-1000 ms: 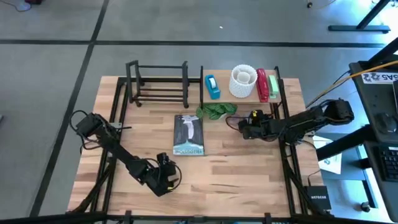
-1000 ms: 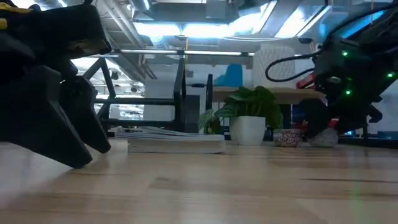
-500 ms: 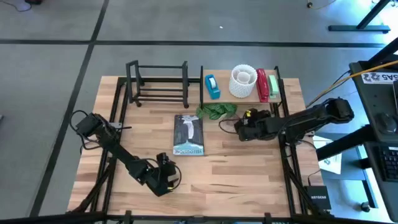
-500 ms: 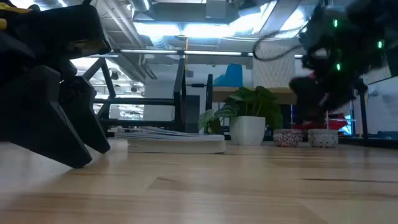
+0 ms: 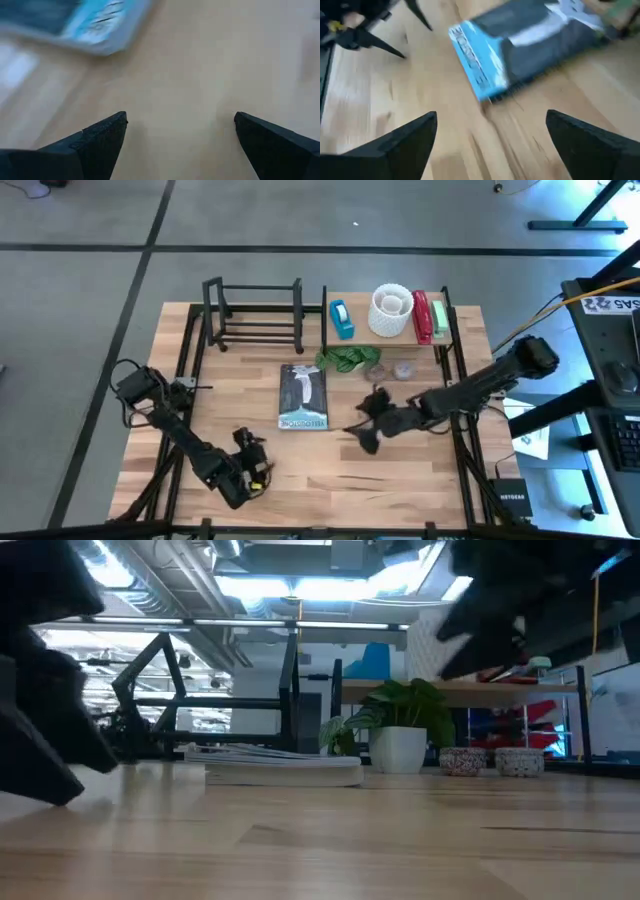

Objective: Stock shelves
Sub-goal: Put the blue book on the bookshelf

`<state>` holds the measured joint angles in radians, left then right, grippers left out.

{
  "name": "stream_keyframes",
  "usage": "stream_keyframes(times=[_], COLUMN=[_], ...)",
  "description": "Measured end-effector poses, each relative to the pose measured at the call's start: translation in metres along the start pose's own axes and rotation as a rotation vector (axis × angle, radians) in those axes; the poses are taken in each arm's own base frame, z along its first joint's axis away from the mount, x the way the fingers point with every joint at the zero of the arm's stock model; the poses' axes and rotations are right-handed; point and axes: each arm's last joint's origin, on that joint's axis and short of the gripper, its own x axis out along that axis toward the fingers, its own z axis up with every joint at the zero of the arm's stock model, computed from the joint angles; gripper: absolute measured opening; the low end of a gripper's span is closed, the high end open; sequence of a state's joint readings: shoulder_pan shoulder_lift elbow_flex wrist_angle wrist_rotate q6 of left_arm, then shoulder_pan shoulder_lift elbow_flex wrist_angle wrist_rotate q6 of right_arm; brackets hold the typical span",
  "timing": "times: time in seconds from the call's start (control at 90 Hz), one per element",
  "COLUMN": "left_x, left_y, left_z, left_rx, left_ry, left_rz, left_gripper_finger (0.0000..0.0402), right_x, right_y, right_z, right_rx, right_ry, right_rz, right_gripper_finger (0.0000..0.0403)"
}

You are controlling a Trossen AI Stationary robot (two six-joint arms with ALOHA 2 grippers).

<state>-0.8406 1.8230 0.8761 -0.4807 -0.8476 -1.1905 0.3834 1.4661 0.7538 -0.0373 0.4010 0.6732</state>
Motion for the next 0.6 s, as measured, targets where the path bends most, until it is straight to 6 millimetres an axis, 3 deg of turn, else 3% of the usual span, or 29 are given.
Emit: stream_keyframes(times=[0.156,0.311,0.478,0.6], left_x=[0.003,0.014,0.027,0.033], left_y=[0.008,0.005,0.002,0.005], left_z=[0.001,0.012,0.027,0.031], left_rx=[-0.089,-0.003,0.064,0.081], left_ry=[-0.018,-0.007,0.007,0.011], left_rz=[0.069,0.045,-0.014,0.004], left_gripper_finger=[0.0351,0.0351,0.0351,0.0351], right_x=[0.041,0.071,0.088,0.100], right_y=[-0.018,-0.042,-0.054,-0.051], right_z=[0.001,0.006,0.012,0.007], right_rx=[0.114,0.239,0.328,0.359], right_ry=[0.068,0.119,0.111,0.113], right_rz=[-0.107,-0.112,-0.035,0.033], right_gripper_finger=[0.0318,0.0290,0.0262,0.0250])
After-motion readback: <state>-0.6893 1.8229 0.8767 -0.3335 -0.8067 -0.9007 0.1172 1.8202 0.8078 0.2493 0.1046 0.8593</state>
